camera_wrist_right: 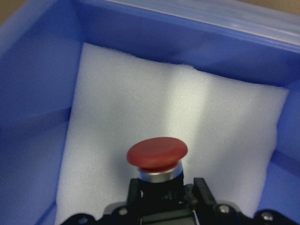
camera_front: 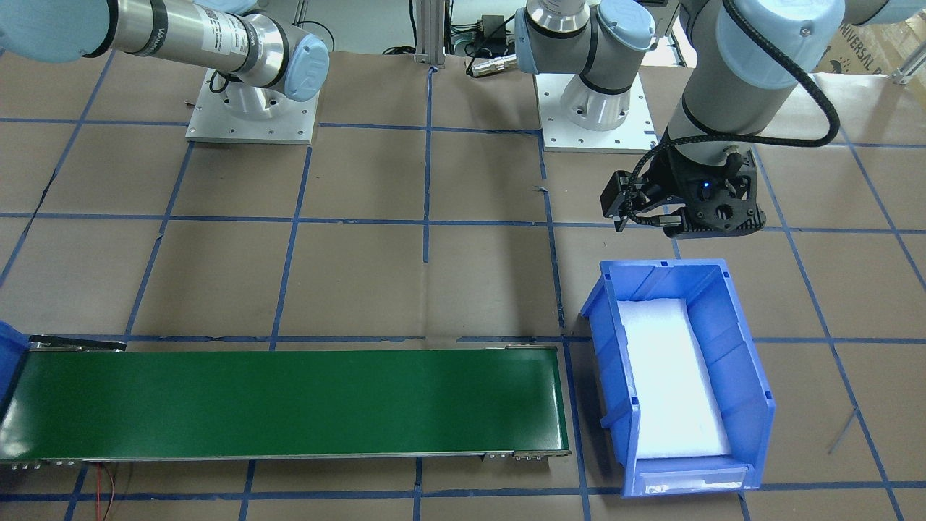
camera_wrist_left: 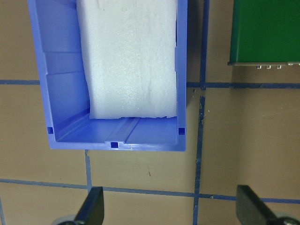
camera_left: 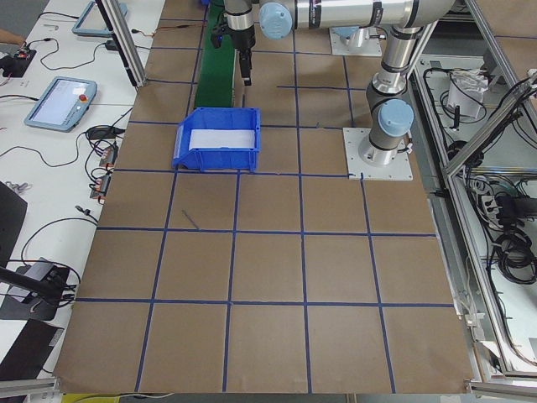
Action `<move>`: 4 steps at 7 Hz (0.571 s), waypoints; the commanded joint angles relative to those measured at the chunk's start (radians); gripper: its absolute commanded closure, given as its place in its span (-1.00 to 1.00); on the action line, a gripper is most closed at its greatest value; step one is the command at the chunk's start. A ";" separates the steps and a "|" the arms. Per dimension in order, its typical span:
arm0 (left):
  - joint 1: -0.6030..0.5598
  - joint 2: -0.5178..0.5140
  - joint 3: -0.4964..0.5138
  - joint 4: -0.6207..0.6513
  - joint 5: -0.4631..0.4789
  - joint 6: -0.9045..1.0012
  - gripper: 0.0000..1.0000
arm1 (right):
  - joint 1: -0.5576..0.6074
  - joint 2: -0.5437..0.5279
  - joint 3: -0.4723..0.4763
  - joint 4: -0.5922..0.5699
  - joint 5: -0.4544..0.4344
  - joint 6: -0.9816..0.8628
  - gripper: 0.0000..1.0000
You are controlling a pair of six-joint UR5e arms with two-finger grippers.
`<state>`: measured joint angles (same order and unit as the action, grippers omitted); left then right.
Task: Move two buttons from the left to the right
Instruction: 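Lower the red button onto the foam and open the right gripper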
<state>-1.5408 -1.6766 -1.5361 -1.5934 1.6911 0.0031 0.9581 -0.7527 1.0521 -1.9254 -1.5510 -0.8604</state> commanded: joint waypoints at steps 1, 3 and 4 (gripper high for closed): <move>0.001 0.006 0.001 -0.005 0.005 0.000 -1.00 | -0.004 0.004 -0.001 0.005 0.037 -0.011 -0.02; -0.002 0.015 0.034 -0.036 -0.007 -0.002 -1.00 | -0.004 0.021 -0.030 0.011 0.043 -0.020 -0.02; -0.002 0.034 0.034 -0.039 -0.002 -0.002 -1.00 | -0.004 0.035 -0.047 0.014 0.043 -0.022 -0.02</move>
<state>-1.5423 -1.6573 -1.5123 -1.6246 1.6891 0.0021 0.9543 -0.7331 1.0273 -1.9163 -1.5109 -0.8794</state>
